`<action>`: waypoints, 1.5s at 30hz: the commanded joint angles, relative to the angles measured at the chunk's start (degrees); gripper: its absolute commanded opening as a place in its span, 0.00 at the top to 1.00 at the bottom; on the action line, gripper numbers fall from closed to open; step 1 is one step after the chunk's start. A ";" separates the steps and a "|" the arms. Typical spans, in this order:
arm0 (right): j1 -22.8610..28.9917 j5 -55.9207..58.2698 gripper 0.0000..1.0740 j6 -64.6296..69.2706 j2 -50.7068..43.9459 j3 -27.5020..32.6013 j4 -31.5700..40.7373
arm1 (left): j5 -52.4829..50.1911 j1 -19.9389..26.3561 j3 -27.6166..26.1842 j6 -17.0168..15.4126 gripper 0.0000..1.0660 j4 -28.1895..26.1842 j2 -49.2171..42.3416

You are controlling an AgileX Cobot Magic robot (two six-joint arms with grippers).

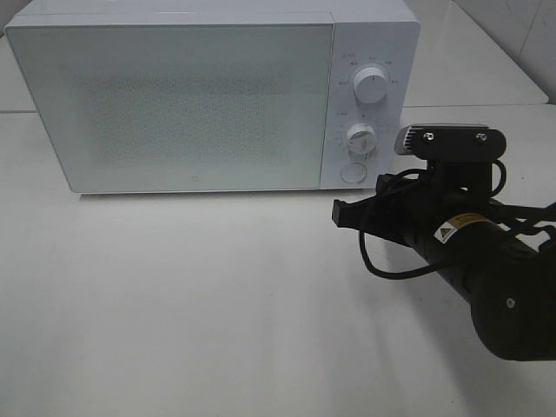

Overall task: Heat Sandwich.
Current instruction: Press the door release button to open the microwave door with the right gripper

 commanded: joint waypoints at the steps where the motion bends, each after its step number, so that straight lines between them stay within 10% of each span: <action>1: 0.74 -0.63 1.00 -1.20 0.34 -0.74 1.20 | -0.80 0.17 0.06 -0.29 0.08 -0.11 -0.92; 11: 0.74 -0.69 1.00 10.31 0.34 -0.74 2.01 | -0.80 0.17 0.06 -0.29 0.08 -0.11 -0.92; 25: 0.74 -0.63 0.99 74.94 0.34 -0.74 2.41 | -0.80 0.17 0.06 -0.29 0.08 -0.11 -0.92; 45: -0.80 4.58 1.00 83.02 1.55 -2.69 3.55 | -0.80 0.17 0.06 -0.29 0.08 -0.11 -0.92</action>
